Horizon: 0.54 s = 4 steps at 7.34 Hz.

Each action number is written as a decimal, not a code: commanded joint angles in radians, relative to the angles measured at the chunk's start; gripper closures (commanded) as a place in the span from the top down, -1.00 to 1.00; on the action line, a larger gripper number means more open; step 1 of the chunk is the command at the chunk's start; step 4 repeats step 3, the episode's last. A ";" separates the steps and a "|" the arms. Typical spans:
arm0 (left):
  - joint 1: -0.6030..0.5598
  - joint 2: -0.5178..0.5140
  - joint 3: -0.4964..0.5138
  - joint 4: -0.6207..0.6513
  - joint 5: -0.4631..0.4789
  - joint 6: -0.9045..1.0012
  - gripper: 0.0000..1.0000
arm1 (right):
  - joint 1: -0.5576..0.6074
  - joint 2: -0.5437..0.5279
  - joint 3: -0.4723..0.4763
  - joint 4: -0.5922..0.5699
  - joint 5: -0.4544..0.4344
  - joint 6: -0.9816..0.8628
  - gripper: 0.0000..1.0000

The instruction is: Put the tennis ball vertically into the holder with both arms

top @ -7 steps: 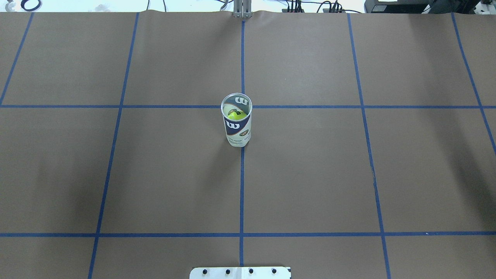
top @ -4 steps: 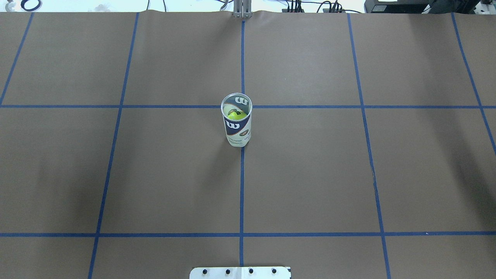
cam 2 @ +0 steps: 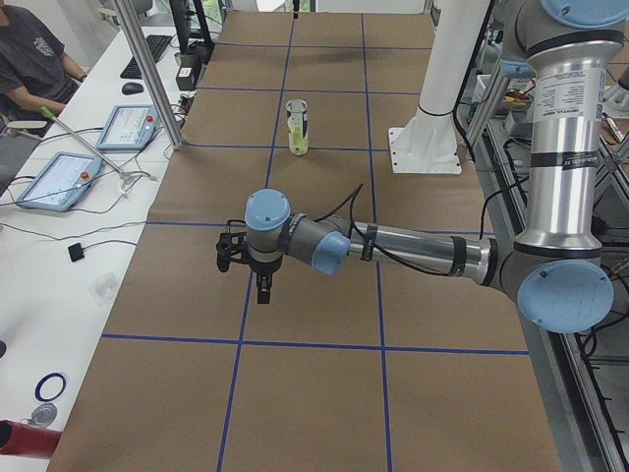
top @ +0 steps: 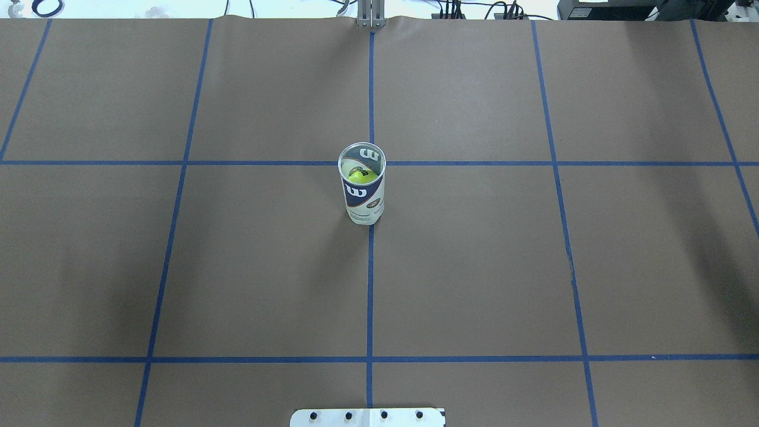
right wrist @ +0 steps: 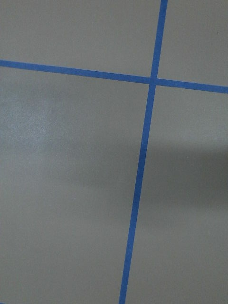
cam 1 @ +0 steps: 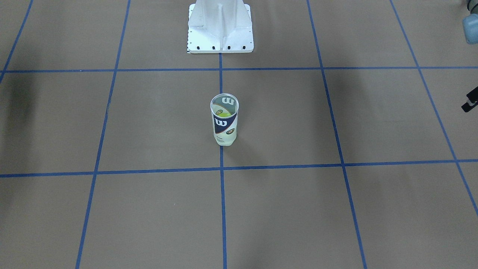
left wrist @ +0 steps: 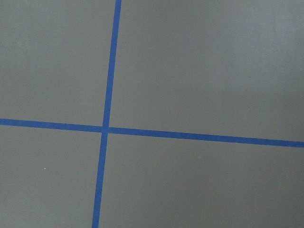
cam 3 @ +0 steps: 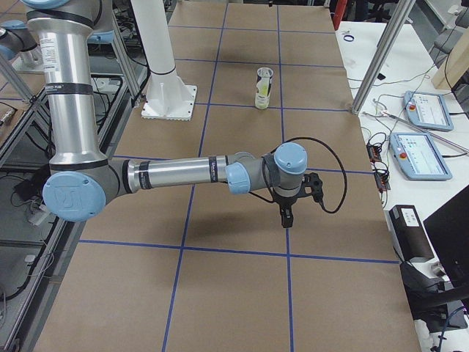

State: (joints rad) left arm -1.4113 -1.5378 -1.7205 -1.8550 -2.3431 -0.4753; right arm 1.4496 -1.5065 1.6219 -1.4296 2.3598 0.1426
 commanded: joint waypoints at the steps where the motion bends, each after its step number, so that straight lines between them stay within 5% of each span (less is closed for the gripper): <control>1: 0.002 -0.004 -0.029 -0.001 0.004 -0.003 1.00 | -0.002 0.000 0.000 0.000 -0.001 0.000 0.98; 4: 0.003 0.001 -0.053 -0.004 0.010 0.011 1.00 | 0.000 0.000 0.000 0.000 -0.001 0.000 0.98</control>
